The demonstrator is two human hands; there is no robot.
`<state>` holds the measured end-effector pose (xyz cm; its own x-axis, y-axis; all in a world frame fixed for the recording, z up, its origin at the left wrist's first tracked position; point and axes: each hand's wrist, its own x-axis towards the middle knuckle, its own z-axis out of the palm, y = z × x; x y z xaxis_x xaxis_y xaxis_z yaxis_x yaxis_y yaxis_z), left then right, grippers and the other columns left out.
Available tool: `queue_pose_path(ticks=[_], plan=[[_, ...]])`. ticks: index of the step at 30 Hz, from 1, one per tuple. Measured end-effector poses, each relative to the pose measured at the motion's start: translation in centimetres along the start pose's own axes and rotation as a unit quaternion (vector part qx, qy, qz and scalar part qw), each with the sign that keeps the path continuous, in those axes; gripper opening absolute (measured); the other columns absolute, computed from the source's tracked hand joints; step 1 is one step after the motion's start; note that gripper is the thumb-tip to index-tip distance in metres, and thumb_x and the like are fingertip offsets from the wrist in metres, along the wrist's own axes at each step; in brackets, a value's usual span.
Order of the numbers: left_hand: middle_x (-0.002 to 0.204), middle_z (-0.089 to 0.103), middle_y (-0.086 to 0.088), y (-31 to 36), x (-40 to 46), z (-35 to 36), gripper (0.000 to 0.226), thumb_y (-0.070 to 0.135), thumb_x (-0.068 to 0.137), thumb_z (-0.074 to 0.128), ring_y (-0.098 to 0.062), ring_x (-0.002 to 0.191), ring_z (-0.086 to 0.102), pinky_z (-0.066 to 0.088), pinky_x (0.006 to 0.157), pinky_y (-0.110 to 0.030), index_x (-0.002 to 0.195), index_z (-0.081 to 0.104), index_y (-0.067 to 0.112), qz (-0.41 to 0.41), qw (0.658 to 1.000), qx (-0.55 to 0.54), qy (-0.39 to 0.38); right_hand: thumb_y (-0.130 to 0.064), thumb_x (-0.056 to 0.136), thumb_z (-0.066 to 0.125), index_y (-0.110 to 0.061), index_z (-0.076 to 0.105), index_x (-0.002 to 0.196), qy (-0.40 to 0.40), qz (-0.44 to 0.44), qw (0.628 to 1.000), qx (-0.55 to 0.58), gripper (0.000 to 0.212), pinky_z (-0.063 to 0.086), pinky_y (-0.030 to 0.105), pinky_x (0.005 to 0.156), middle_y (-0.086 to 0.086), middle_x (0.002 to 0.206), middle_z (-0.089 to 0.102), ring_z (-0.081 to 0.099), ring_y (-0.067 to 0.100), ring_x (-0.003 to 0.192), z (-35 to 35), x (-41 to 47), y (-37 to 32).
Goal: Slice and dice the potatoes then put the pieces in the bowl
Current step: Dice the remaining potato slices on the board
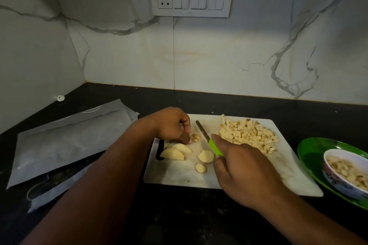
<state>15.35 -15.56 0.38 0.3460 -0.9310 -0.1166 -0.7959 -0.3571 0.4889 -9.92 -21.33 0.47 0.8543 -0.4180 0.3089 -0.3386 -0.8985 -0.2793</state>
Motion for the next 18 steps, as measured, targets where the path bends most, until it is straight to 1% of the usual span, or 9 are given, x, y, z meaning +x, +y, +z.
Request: queue_pose_path(ticks=[3,5,7,11,13,14,16,18], plan=[[0.085,0.069,0.011,-0.3,-0.2,-0.2,0.015,0.031,0.081,0.087,-0.008,0.081,0.065,0.051,0.073,-0.027,0.087,0.074,0.026,-0.011,0.999,0.006,0.030,-0.042,0.096,0.037,-0.035,0.025,0.155,-0.020,-0.015,1.000,0.009,0.061,0.048,0.032,0.066,-0.002,0.086,0.068,0.061,0.015,0.075,0.0,-0.8,-1.1],[0.088,0.070,0.010,-0.5,-0.2,-0.3,0.014,0.031,0.082,0.087,-0.008,0.083,0.066,0.050,0.074,-0.026,0.087,0.074,0.026,-0.016,0.999,0.006,0.050,-0.042,0.096,0.036,-0.035,0.024,0.155,-0.036,-0.014,0.999,0.006,0.061,0.050,0.033,0.071,-0.002,0.095,0.069,0.063,0.018,0.084,0.2,-1.0,-1.6],[0.089,0.071,0.009,-0.5,-0.3,-0.4,0.015,0.033,0.082,0.087,-0.008,0.085,0.066,0.053,0.076,-0.027,0.088,0.075,0.026,-0.019,0.998,0.013,0.058,-0.042,0.097,0.036,-0.035,0.023,0.155,-0.049,-0.010,0.999,-0.011,0.060,0.048,0.033,0.073,0.001,0.103,0.068,0.062,0.020,0.091,0.3,-1.1,-1.7],[0.090,0.072,0.009,-0.2,-0.6,-0.4,0.017,0.034,0.082,0.087,-0.008,0.086,0.068,0.052,0.075,-0.022,0.091,0.076,0.025,-0.019,0.998,0.014,0.061,-0.039,0.097,0.038,-0.033,0.027,0.155,-0.053,0.022,0.997,-0.041,0.060,0.049,0.032,0.078,0.001,0.109,0.066,0.061,0.019,0.097,0.1,-1.5,-1.3],[0.091,0.071,0.011,0.2,-0.7,-0.4,0.017,0.034,0.082,0.087,-0.007,0.087,0.067,0.052,0.077,-0.023,0.093,0.075,0.028,-0.016,0.998,0.019,0.062,-0.039,0.096,0.039,-0.032,0.032,0.153,-0.045,0.041,0.996,-0.057,0.058,0.049,0.031,0.081,0.000,0.114,0.065,0.061,0.018,0.100,-0.4,-1.7,-0.7],[0.089,0.070,0.012,0.6,-0.8,-0.4,0.017,0.035,0.081,0.087,-0.007,0.086,0.067,0.052,0.077,-0.025,0.091,0.075,0.029,-0.010,0.998,0.024,0.064,-0.039,0.096,0.039,-0.031,0.034,0.152,-0.039,0.050,0.996,-0.058,0.056,0.050,0.030,0.082,-0.001,0.115,0.065,0.061,0.017,0.101,-0.6,-1.8,-0.4],[0.075,0.067,0.016,1.9,-1.2,-0.5,0.016,0.039,0.081,0.087,-0.004,0.074,0.064,0.050,0.072,-0.025,0.084,0.074,0.029,0.024,0.998,0.028,0.060,-0.038,0.096,0.040,-0.031,0.038,0.150,-0.019,0.072,0.996,-0.048,0.054,0.052,0.030,0.084,-0.001,0.115,0.067,0.062,0.017,0.101,-1.0,-2.2,0.3],[0.061,0.060,0.021,3.7,-1.6,-0.2,0.021,0.046,0.080,0.086,0.001,0.062,0.058,0.045,0.064,-0.022,0.082,0.074,0.029,0.063,0.997,0.032,0.030,-0.037,0.096,0.040,-0.034,0.038,0.150,0.010,0.091,0.995,-0.027,0.054,0.053,0.032,0.082,-0.002,0.107,0.069,0.063,0.017,0.095,-1.1,-2.7,1.1]])
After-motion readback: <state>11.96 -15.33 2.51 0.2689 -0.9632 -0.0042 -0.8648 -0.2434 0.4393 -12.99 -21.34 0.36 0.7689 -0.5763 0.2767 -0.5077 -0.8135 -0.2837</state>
